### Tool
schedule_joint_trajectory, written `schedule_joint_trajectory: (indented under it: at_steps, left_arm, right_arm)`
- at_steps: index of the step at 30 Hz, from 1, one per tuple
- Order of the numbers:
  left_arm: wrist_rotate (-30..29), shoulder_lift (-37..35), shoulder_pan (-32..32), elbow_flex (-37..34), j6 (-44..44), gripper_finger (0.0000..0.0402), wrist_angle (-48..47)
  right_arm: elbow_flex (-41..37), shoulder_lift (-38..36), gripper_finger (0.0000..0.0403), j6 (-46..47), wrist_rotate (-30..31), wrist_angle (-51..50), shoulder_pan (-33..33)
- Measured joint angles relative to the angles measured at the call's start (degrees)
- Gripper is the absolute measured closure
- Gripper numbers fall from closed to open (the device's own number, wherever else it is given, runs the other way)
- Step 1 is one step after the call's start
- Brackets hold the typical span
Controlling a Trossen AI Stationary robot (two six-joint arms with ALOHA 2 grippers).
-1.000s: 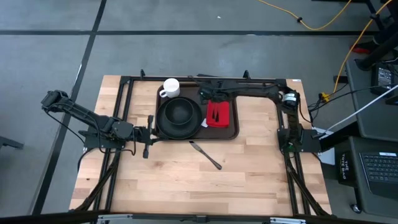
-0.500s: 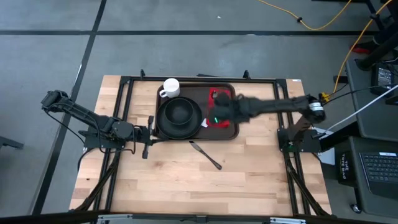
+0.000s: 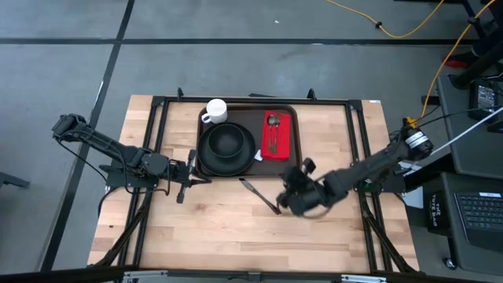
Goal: Set up tray
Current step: Put the black table knife to the right of the black fork on top of the table napkin on the brown serving tray
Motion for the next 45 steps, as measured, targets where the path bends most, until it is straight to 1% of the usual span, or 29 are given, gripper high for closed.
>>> schedule_joint_trajectory:
  at_steps: [4,6,10,13,17,20,24,27,33,34,37,39,43,45]
  left_arm:
    - [0.6,0.0,0.0,0.0,0.0,0.0396,0.1]
    - [0.6,0.0,0.0,0.0,0.0,0.0397,0.6]
    - [0.5,0.0,0.0,0.0,0.0,0.04,0.6]
    - [0.1,0.0,0.0,0.0,-1.2,0.04,1.1]
    - [0.9,0.0,-0.4,0.0,-4.3,0.0399,2.5]
    - [0.7,0.3,-1.8,0.0,-5.3,0.04,3.4]
    - [-3.3,2.3,-4.4,0.0,-7.8,0.0399,4.4]
    - [-7.1,6.0,-6.8,0.0,-10.0,0.04,6.6]
    - [-10.1,17.8,-10.7,0.2,-10.6,0.0399,19.5]
    - [-10.4,19.8,-11.1,0.7,-10.9,0.0399,20.3]
    - [-11.2,25.1,-11.3,3.8,-15.3,0.04,18.9]
    - [-11.2,28.1,-11.2,6.9,-16.6,0.0401,16.6]
    - [-11.1,33.3,-11.3,15.0,-16.7,0.0399,7.1]
    - [-11.1,35.4,-11.3,19.2,-16.7,0.0399,2.4]
  right_arm:
    - [-3.9,0.0,0.0392,0.3,-1.3,2.9,3.2]
    - [-5.3,0.0,0.0395,0.3,-4.3,5.1,3.8]
    - [-7.6,0.0,0.0394,0.3,-12.4,13.0,4.6]
    - [-7.8,0.3,0.0393,-1.2,-14.1,17.8,5.1]
    - [-7.8,0.5,0.0398,-2.8,-17.0,18.1,6.3]
    - [-7.8,0.5,0.0398,-2.8,-17.7,18.2,7.3]
    - [-7.8,0.5,0.0399,-2.8,-19.2,18.3,8.2]
    - [-7.8,0.5,0.0399,-2.8,-20.2,18.3,8.6]
    - [-7.8,0.5,0.0399,-2.7,-20.3,17.6,9.6]
    - [-7.8,0.5,0.0399,-1.9,-20.3,17.2,9.9]
    - [-7.8,0.5,0.0399,0.6,-21.3,15.5,10.9]
    - [-7.8,0.5,0.0399,2.1,-21.4,13.4,11.7]
    - [-7.8,0.5,0.0398,6.1,-21.3,9.4,12.6]
    - [-7.8,0.5,0.0398,6.0,-21.0,9.2,12.7]
